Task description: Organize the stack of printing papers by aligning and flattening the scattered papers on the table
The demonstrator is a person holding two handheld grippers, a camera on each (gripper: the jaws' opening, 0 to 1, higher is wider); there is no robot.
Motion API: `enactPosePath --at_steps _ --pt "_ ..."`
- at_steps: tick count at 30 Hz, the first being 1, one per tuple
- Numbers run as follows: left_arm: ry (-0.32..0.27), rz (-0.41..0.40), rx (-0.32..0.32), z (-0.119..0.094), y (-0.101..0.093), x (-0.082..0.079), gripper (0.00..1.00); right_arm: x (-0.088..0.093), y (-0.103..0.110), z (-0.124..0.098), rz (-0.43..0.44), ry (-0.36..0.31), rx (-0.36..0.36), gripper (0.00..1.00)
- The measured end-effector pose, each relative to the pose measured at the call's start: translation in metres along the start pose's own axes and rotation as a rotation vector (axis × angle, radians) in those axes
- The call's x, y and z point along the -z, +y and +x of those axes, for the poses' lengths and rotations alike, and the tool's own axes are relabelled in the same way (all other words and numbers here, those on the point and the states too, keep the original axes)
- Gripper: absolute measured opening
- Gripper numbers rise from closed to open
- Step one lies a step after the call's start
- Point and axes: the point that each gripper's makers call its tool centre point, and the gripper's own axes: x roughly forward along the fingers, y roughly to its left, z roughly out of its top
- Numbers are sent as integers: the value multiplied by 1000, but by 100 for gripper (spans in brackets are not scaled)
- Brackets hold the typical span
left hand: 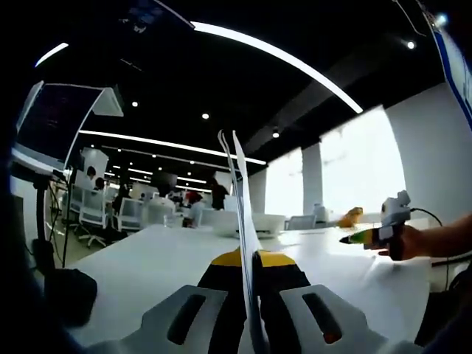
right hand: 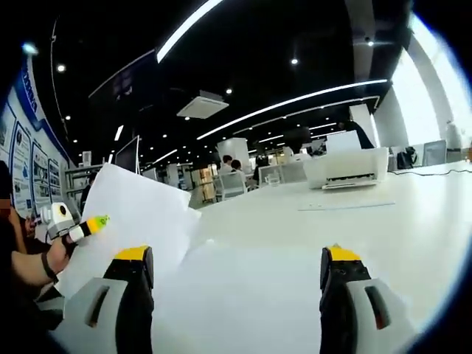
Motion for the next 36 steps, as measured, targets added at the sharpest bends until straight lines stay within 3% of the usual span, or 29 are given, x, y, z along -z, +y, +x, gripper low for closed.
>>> enactPosePath --at_steps 36 --pt "-2 9 5 0 -1 0 7 24 -53 -37 -36 94 204 87"
